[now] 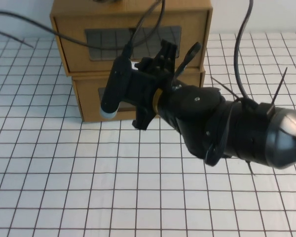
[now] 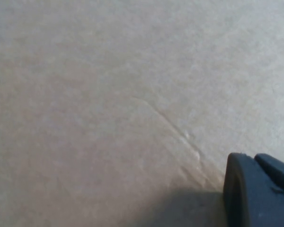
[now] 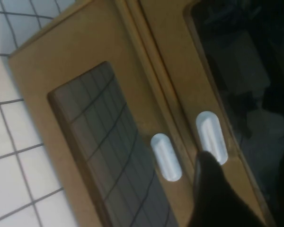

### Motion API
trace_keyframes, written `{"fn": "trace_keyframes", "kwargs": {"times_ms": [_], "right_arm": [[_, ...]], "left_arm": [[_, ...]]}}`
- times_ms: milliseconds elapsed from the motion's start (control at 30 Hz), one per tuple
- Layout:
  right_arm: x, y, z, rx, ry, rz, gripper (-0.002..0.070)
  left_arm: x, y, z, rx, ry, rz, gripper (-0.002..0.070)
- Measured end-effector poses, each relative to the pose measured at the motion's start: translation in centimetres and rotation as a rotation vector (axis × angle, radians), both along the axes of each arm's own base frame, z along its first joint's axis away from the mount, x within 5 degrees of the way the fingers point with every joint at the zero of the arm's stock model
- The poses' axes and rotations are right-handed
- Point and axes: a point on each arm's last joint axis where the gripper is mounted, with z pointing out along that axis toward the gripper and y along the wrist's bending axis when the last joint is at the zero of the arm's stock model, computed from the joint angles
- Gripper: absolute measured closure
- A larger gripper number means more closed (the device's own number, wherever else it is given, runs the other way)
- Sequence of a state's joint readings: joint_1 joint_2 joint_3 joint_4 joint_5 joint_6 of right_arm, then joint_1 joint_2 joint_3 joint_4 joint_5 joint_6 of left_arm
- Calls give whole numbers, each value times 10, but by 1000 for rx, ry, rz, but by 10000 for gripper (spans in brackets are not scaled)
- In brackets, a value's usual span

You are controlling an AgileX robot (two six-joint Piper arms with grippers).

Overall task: Open the shoe box
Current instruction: 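Pull the top drawer of the cardboard box fully open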

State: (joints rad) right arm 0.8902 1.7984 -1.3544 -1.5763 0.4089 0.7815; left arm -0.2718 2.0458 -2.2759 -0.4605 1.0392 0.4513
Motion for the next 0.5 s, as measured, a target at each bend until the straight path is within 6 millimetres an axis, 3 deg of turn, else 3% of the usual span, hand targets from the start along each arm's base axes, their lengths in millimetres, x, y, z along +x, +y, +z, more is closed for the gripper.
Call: {"fn": "trace_keyframes", "kwargs": {"times_ms": [500], "right_arm": [[37, 12, -23, -61, -28, 23, 461]], "left_arm": [[0, 0, 0, -10, 8, 3, 677]]}}
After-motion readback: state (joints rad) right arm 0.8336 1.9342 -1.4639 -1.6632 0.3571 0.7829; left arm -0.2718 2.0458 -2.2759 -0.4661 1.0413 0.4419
